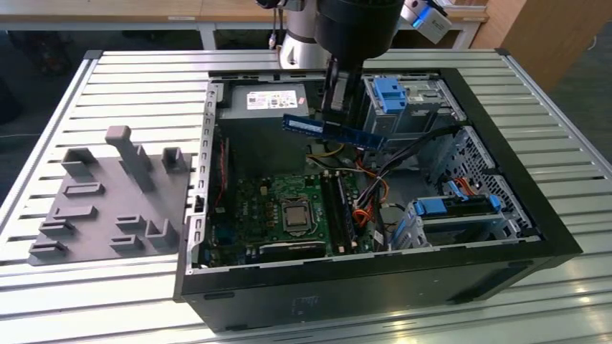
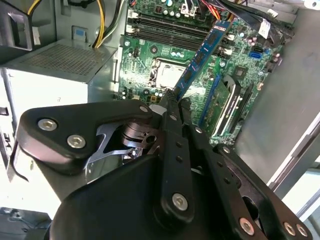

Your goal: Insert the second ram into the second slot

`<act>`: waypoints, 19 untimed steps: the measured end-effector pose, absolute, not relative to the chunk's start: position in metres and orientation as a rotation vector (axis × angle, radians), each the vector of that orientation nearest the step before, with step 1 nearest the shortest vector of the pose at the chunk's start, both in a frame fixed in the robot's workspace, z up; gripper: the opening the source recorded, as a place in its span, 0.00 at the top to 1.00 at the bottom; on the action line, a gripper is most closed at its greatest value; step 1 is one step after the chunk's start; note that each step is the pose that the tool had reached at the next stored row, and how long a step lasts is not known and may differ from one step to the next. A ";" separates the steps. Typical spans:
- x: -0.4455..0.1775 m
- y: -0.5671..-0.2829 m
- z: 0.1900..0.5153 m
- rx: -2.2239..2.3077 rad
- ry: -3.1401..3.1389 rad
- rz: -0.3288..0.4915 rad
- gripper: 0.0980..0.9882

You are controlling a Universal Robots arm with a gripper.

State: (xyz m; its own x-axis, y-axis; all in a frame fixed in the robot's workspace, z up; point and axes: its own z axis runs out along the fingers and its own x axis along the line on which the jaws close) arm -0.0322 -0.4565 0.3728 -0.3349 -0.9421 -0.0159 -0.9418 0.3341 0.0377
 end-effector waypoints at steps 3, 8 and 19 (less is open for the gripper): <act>-0.032 -0.457 0.373 1.774 -2.582 -0.063 0.96; -0.032 -0.457 0.373 1.710 -2.626 -0.063 0.96; -0.032 -0.457 0.373 1.609 -2.691 -0.064 0.96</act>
